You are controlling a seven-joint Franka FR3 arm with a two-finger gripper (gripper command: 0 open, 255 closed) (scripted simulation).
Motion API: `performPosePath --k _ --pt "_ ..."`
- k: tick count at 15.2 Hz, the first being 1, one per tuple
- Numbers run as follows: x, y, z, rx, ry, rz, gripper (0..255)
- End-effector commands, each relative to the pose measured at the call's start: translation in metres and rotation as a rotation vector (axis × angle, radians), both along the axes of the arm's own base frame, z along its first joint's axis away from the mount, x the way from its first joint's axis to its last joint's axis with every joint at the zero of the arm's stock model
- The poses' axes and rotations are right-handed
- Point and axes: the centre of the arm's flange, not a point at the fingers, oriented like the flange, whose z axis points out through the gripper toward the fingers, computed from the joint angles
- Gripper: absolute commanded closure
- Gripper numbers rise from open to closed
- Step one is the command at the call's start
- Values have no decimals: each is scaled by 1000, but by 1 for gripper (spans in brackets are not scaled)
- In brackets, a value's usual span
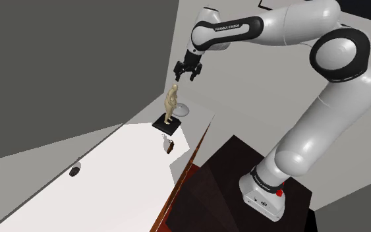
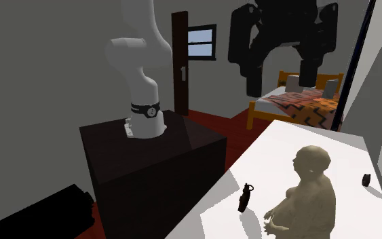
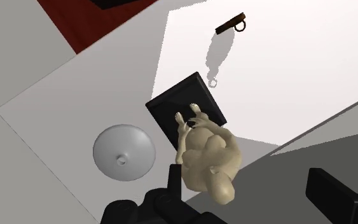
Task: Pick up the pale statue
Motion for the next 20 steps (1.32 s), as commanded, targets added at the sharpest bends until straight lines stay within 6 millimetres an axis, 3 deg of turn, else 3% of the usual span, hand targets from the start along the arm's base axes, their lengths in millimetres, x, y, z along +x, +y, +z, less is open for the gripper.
performPosePath --k 1,5,14,15,20 --pt "23 -2 -16 -2 2 -7 0" --pt "61 -8 -41 -6 7 -19 0" --pt "61 -8 -81 -6 7 -19 0" --pt "62 -8 -81 -6 7 -19 255" --pt "62 -8 -81 -6 7 -19 255"
